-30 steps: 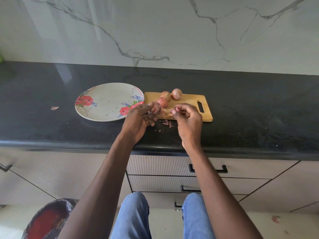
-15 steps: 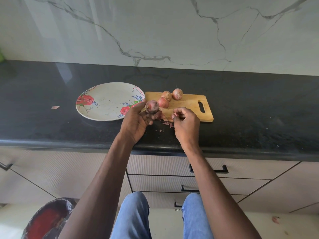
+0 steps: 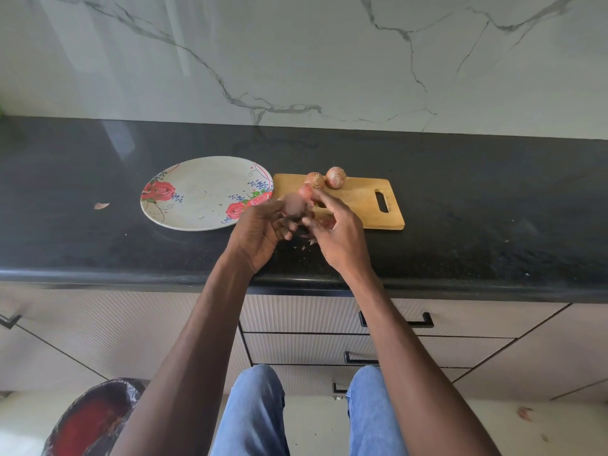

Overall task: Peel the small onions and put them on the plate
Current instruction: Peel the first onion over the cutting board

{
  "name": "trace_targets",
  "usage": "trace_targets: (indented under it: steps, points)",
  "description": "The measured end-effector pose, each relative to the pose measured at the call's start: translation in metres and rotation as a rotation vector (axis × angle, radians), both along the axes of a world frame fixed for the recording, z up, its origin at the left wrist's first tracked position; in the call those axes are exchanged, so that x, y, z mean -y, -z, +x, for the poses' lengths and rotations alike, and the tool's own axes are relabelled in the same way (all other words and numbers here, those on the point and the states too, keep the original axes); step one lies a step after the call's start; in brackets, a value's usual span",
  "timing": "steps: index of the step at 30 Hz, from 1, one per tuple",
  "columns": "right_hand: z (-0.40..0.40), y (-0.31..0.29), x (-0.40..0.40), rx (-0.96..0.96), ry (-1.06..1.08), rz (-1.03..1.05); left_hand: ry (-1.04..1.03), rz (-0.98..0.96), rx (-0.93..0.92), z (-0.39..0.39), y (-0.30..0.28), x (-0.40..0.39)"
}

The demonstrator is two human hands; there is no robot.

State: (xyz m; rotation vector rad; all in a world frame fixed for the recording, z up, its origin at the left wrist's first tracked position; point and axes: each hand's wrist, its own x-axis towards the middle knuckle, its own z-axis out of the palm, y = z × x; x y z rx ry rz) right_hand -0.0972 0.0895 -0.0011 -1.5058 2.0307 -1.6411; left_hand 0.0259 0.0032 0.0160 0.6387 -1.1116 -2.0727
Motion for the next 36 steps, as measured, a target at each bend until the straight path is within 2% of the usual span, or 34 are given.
trace_targets:
  steps: [8, 14, 22, 27, 33, 36]
  points:
    - [-0.0015, 0.0012, -0.0046, 0.146, 0.092, -0.066, 0.037, -0.024, 0.054, -0.005, 0.0043, 0.0043]
    - [-0.0013, 0.0007, -0.0034, 0.145, 0.093, -0.047, 0.079, -0.104, 0.086, -0.0043, 0.0049, 0.0029]
    - [-0.0025, 0.0007, -0.0033, 0.13, 0.125, -0.048, 0.101, -0.091, 0.087, -0.0055, 0.0069, 0.0063]
    - [-0.007, 0.0013, -0.0048, 0.237, 0.221, -0.086, 0.088, -0.056, 0.043, -0.0053, 0.005, 0.0055]
    - [-0.0042, 0.0036, -0.0047, 0.102, 0.206, 0.013, 0.095, -0.066, 0.03, -0.0039, 0.0063, 0.0053]
    - [-0.0035, 0.0026, -0.0048, 0.083, 0.23, -0.071, 0.078, -0.085, 0.023, -0.0042, 0.0094, 0.0073]
